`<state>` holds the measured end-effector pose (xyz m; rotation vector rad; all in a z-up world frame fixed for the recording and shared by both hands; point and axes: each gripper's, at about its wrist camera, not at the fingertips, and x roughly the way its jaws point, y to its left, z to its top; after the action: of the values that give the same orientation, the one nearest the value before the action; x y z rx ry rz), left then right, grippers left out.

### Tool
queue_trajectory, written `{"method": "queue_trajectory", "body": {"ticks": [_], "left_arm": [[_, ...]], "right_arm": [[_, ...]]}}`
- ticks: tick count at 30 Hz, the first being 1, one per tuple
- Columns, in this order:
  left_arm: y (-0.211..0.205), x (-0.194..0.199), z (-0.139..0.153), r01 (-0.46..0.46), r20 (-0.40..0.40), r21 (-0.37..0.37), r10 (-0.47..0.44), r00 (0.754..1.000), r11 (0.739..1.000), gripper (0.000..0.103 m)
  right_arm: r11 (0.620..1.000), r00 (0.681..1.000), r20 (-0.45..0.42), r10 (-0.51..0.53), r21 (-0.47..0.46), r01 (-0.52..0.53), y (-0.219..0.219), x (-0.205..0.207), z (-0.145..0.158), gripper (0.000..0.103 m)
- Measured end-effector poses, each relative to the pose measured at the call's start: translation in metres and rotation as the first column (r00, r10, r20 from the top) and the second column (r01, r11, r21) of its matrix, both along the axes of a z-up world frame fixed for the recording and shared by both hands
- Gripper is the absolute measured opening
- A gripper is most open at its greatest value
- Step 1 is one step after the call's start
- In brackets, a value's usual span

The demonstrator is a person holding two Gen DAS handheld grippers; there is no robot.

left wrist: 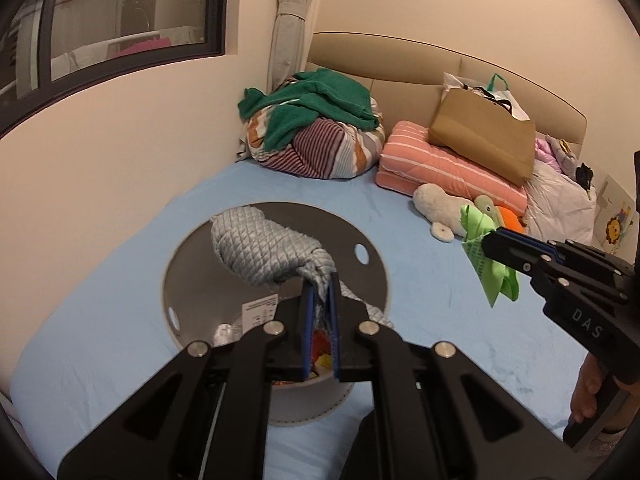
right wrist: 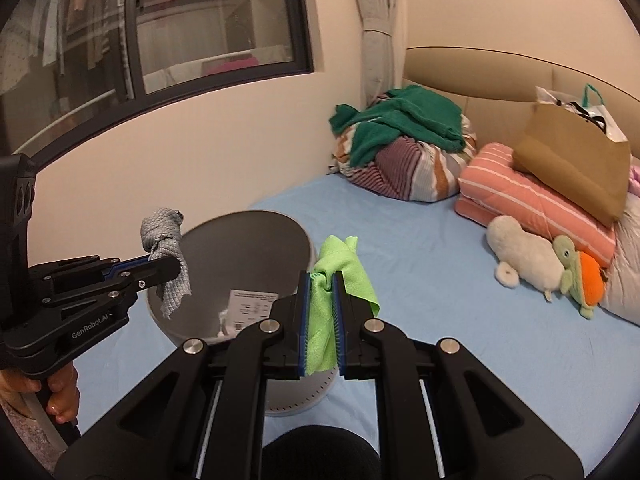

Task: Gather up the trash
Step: 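Lift the sock and green cloth and carry them over the grey bin, then open both tools over the grey bin to drop the sock and cloth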

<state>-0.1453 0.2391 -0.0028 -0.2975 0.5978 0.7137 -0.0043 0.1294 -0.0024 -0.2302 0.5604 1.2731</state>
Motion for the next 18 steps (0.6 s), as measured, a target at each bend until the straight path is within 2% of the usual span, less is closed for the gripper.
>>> {"method": "queue_trajectory", "body": {"ticks": [8,18], "left_arm": [[0.029,-0.014,0.005,-0.058,0.0,0.003,0.058,0.998,0.998,0.008],[0.062,-0.017,-0.004,-0.098,-0.01,-0.031,0.098,0.995,0.995,0.012]], "right_arm": [[0.992,0.992,0.007,0.126,-0.003,-0.126,0.06,-0.024,0.019,0.01],[0.98,0.983,-0.009,0.185,-0.078,-0.186,0.104,-0.035,0.007,0.011]]}}
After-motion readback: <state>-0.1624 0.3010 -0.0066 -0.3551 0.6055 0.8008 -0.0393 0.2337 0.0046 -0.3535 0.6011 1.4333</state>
